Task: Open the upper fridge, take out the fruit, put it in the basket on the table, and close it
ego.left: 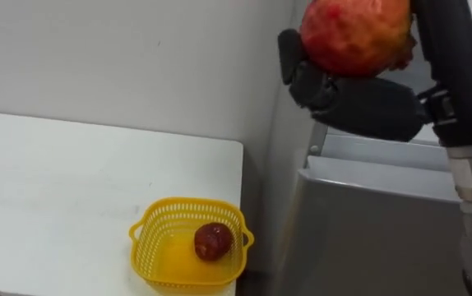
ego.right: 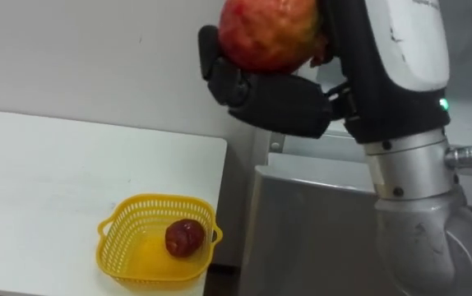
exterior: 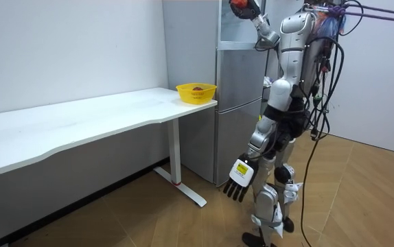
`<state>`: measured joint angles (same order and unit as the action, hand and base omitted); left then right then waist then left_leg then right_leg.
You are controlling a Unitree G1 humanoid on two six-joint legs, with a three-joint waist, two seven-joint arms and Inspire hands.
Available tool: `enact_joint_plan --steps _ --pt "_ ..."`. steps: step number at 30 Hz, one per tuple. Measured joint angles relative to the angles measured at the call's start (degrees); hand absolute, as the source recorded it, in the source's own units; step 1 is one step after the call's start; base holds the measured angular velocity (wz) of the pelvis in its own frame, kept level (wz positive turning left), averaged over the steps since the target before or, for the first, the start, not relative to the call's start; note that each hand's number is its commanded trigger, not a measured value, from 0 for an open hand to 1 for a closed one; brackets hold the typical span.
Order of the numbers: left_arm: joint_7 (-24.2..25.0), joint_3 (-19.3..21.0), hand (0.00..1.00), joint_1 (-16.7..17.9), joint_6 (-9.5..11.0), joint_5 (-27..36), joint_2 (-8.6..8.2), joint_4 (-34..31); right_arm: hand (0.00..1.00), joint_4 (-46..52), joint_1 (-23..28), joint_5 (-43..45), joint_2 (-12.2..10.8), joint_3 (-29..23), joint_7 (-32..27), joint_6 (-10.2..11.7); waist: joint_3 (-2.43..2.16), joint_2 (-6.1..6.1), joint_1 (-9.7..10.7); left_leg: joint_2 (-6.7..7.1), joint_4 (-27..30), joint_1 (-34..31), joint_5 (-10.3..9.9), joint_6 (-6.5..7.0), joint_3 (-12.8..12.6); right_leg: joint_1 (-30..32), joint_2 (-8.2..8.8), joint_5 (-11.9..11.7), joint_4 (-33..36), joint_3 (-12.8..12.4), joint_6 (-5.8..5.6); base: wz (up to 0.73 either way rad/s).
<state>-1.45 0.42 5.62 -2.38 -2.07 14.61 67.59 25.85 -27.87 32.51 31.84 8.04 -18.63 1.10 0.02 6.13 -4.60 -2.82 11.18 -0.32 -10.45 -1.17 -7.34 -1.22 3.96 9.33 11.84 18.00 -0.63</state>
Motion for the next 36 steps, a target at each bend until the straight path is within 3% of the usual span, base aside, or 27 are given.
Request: enact_joint_plan --steps 8,12,19,24,26,31,36 --pt "0.66 0.07 0.0 -0.45 0.07 -0.28 0.01 -0.1 1.0 0.28 0.0 4.35 -0.82 5.45 4.42 0.68 0.12 0.29 -1.99 0.01 0.03 -0.22 0.0 0.0 0.18 0.07 -0.01 -0.02 0.02 0.15 0.03 0.0" --pt "1.15 -0.04 0.0 -0.67 0.06 -0.14 0.11 0.01 1.0 -0.11 -0.01 6.35 -3.03 6.96 5.18 0.51 0.18 1.01 -2.94 0.04 0.08 -0.32 0.0 0.0 0.66 -0.01 0.02 -0.01 0.0 0.75 0.02 0.06" --pt "2.09 0.0 0.0 -1.44 0.35 -0.75 0.64 2.48 1.0 -1.37 -0.02 11.9 -3.33 9.17 5.12 0.67 0.4 2.27 -5.37 0.21 0.12 0.05 0.01 -0.01 1.79 -0.83 0.08 -0.01 -0.19 1.79 0.01 0.08" --pt "2.07 0.26 0.0 -1.94 0.45 -2.05 0.69 3.86 1.0 -7.26 -0.15 14.66 -3.4 12.63 5.75 0.71 0.93 3.29 -7.34 0.36 0.16 -0.56 0.02 -0.01 2.8 -0.94 0.14 0.0 -0.2 2.73 -0.01 0.09" --pt "2.07 0.26 0.0 -1.73 0.28 -2.61 0.78 3.89 1.0 -9.7 -0.15 15.27 -3.38 14.14 5.76 0.49 0.99 3.58 -8.47 0.34 0.32 -0.71 0.01 -0.01 2.94 -0.9 0.14 0.01 -0.23 3.03 -0.02 0.09" --pt "2.22 -0.11 0.0 -1.83 -0.23 -2.68 1.01 3.85 1.0 -16.21 -0.14 17.85 -4.81 18.33 6.37 0.17 0.82 4.22 -9.0 0.45 0.85 -1.93 0.11 -0.13 4.53 -0.67 0.15 0.02 -0.31 4.11 -0.03 0.15" --pt "2.12 -0.01 0.0 -2.45 -0.25 -4.59 2.09 3.83 1.0 -28.18 -0.15 19.54 -4.91 18.71 7.25 -0.75 1.15 5.61 -11.41 0.47 1.21 -2.49 0.12 -0.15 5.23 -0.66 0.14 0.03 -0.29 4.71 -0.05 0.07"
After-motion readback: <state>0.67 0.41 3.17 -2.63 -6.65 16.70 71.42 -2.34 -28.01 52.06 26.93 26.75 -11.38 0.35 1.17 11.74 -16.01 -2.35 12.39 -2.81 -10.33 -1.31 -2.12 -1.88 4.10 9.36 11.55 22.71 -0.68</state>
